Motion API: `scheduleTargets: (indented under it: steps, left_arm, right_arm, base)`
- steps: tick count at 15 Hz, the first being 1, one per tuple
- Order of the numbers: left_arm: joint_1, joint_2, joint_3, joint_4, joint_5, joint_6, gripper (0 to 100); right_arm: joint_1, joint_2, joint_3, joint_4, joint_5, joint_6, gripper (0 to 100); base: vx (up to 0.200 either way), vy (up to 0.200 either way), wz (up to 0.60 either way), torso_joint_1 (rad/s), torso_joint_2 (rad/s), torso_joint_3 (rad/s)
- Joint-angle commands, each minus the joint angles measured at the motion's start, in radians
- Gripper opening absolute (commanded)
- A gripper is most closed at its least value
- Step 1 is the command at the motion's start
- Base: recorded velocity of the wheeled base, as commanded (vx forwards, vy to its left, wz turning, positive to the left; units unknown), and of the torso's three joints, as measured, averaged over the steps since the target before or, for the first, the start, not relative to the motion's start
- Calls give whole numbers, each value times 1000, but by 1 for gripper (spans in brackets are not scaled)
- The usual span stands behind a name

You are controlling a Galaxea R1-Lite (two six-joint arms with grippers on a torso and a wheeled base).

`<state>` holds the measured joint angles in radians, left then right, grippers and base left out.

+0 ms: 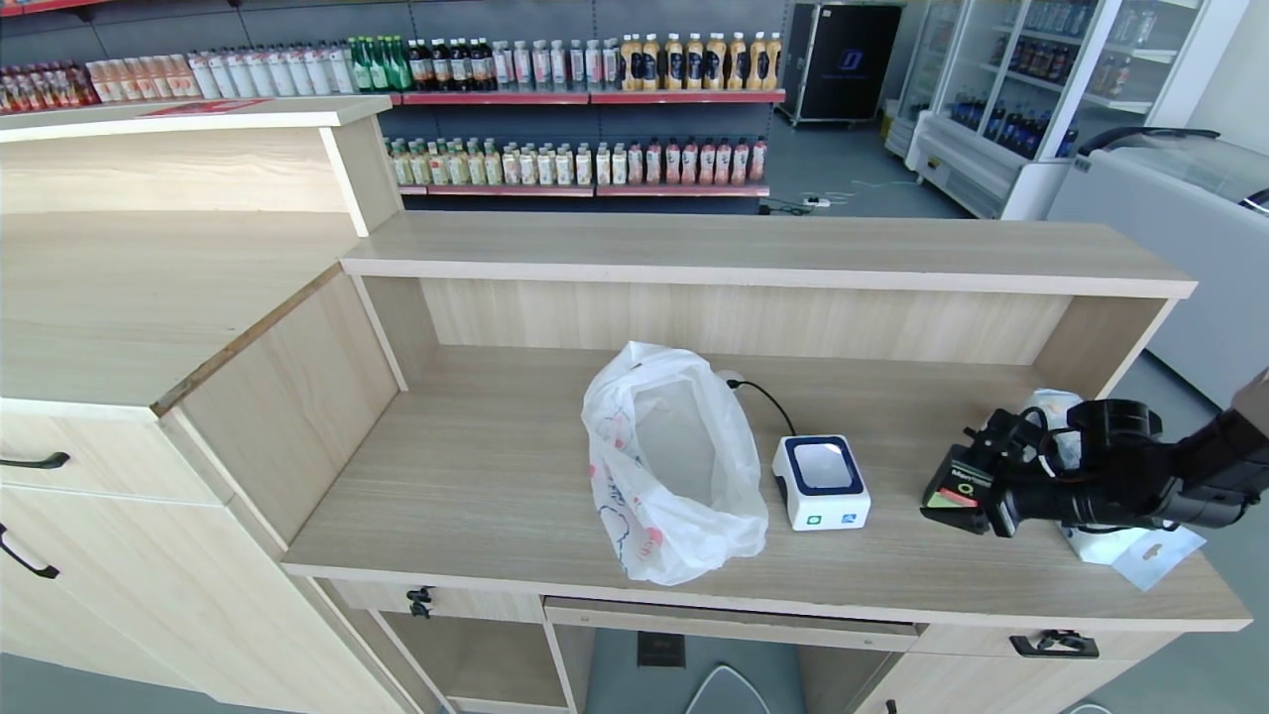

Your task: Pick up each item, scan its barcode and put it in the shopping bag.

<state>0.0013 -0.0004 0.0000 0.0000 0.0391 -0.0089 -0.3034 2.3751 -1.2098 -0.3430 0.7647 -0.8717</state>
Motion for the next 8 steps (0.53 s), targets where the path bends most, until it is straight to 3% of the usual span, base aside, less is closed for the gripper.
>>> scheduleTargets:
  steps: [1,2,8]
  left_arm:
    - [0,0,0,0,1,0,100]
    - [0,0,0,0,1,0,100]
    - [0,0,0,0,-1,0,100]
  right_arm:
    - [10,1,3,-1,1,0,100]
    - [13,1,1,-1,-1,0,0]
    - [13,-47,-14,-2,-41,-13,0]
  base:
    - [0,0,0,0,0,0]
    - [0,0,0,0,0,0]
    - [0,0,0,0,0,0]
